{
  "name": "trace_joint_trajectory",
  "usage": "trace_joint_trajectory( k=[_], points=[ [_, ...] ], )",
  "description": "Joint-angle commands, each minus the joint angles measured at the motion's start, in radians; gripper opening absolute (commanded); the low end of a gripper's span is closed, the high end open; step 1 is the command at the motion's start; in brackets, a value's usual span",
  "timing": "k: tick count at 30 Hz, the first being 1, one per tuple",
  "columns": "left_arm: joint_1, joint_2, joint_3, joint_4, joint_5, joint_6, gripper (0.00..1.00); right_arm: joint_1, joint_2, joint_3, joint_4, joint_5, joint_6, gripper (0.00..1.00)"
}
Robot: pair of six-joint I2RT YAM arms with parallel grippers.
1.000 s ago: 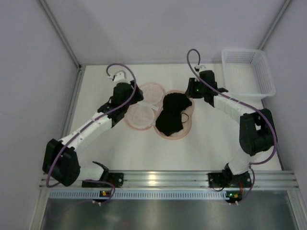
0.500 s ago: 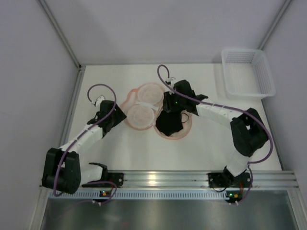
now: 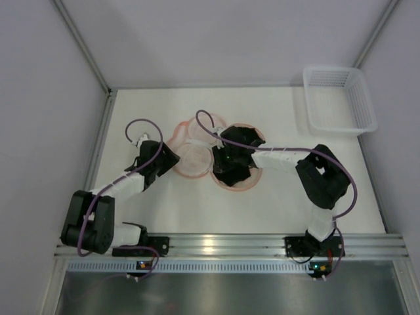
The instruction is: Place the bra in the laundry bag and zip it closed
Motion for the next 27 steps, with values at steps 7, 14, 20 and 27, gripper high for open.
trace_joint_trajectory(
  k=[7,14,20,27],
  points=[
    [0.002,0.041,-0.022,0.163,0.039,0.002,0.64,0.038,0.049,0.031,-0.012,0.103,0.006,0.18],
    [0.001,0.049,-0.019,0.189,0.033,0.027,0.63,0.038,0.023,0.036,-0.005,0.145,-0.017,0.18],
    [-0.002,0.069,-0.013,0.192,0.017,0.041,0.63,0.044,-0.02,0.062,0.005,0.064,0.007,0.25],
    [-0.011,0.069,-0.007,0.201,-0.003,0.048,0.62,0.047,-0.147,0.145,-0.093,0.131,0.001,0.43]
  ],
)
